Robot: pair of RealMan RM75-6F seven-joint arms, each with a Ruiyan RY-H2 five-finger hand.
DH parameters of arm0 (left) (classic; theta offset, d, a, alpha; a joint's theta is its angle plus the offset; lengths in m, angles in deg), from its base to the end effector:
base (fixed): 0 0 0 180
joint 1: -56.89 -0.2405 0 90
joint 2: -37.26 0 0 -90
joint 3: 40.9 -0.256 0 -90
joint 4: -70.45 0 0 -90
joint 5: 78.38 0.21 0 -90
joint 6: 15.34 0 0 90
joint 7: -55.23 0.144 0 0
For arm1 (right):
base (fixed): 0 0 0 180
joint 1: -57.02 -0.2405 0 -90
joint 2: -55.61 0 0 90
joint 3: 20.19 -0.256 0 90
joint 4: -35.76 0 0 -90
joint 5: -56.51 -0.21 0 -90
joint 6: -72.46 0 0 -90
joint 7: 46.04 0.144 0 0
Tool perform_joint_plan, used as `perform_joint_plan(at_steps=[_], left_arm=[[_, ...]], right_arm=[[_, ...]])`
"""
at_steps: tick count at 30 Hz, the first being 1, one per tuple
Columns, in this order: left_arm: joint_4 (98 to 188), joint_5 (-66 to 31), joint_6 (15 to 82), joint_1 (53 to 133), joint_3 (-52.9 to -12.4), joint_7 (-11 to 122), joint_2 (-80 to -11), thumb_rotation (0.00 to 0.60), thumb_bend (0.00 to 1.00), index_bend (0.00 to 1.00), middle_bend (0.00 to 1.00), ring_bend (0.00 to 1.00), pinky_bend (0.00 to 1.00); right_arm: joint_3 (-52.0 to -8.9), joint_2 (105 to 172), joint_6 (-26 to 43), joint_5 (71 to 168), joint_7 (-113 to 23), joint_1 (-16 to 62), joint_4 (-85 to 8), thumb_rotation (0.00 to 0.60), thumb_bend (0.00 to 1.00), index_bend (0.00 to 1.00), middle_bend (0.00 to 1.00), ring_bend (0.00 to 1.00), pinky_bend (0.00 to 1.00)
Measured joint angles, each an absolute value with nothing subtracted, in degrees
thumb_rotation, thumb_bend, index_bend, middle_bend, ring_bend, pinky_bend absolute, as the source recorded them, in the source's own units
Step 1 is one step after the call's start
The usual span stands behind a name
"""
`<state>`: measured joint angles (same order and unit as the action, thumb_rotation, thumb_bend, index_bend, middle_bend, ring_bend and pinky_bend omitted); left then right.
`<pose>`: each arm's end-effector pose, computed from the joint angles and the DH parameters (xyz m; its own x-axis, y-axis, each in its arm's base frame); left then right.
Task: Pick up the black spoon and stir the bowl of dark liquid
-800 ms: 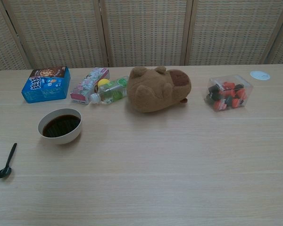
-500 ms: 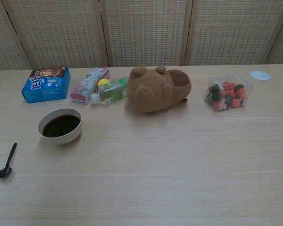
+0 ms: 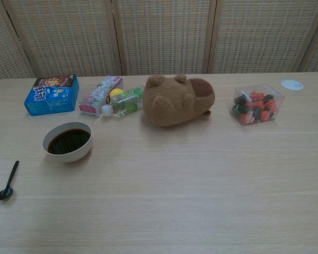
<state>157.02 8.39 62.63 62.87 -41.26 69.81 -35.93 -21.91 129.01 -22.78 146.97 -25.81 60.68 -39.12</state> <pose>-0.3195 0.1733 0.0912 0.5723 0.1627 0.8038 0.8197 -0.0856 -0.5663 -0.3554 -0.1266 0.1498 0.2025 0.0999 0.9742 -0.9793 0.0208 0.2014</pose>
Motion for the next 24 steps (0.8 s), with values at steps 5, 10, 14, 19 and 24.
perform_joint_plan(at_steps=[5,10,14,19,24], left_arm=[[156.4,6.7,57.3,65.5,-41.5,71.7,-37.0,0.460,1.00,0.32,0.00,0.00,0.00],[155.7,5.1,53.9,66.8,-42.1,72.9,-38.2,0.356,1.00,0.33,0.00,0.00,0.00],[154.8,3.9,51.3,67.6,-42.9,73.8,-39.4,0.313,1.00,0.33,0.00,0.00,0.00],[153.4,2.7,49.3,68.2,-43.5,74.4,-41.1,0.303,1.00,0.33,0.00,0.00,0.00],[151.9,1.6,47.5,69.0,-43.7,74.8,-43.2,0.294,1.00,0.33,0.00,0.00,0.00]], right_arm=[[-21.9,128.9,-23.2,147.0,-25.5,61.1,-39.0,0.600,0.30,0.35,0.21,0.10,0.23],[-21.8,128.9,-23.2,146.9,-25.3,61.2,-38.8,0.600,0.30,0.35,0.21,0.10,0.24],[-21.8,129.0,-23.3,146.9,-25.1,61.3,-38.6,0.600,0.30,0.35,0.21,0.10,0.24],[-21.8,129.1,-23.3,146.8,-24.9,61.4,-38.3,0.600,0.30,0.35,0.21,0.10,0.24],[-21.9,129.2,-23.5,146.6,-24.7,61.7,-38.0,0.600,0.30,0.35,0.21,0.10,0.24]])
